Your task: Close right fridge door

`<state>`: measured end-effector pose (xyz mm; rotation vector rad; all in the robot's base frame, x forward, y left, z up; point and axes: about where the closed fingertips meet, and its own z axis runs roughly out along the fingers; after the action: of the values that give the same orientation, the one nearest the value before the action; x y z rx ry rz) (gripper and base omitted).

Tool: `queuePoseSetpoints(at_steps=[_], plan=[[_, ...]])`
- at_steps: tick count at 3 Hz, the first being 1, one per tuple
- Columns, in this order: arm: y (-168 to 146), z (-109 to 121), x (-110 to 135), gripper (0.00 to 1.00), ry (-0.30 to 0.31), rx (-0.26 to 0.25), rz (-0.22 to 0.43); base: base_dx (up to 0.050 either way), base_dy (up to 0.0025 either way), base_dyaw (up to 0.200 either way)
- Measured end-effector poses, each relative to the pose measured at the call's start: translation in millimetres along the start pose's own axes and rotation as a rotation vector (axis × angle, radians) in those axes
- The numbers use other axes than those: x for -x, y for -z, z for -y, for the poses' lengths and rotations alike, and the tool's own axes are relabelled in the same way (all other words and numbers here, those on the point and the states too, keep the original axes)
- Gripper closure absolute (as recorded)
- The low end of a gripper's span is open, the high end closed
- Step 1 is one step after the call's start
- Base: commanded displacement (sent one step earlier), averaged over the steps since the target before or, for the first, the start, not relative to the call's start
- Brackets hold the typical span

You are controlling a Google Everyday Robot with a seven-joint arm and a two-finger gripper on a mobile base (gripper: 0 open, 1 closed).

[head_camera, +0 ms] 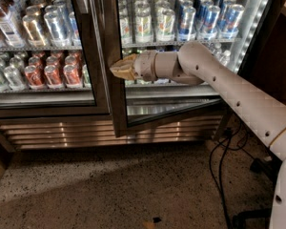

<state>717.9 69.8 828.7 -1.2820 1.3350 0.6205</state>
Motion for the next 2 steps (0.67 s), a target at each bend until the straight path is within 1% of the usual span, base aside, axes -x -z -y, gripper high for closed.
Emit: queuePoseSetpoints(at_steps=[1,2], plan=[[7.8,9.0,-12.8,1.0,-0.002,-0.02,-0.024,0.0,0.0,0.0],[11.8,19.0,-19.8,1.0,0.0,-0.034,-0.038,0.0,0.0,0.0]])
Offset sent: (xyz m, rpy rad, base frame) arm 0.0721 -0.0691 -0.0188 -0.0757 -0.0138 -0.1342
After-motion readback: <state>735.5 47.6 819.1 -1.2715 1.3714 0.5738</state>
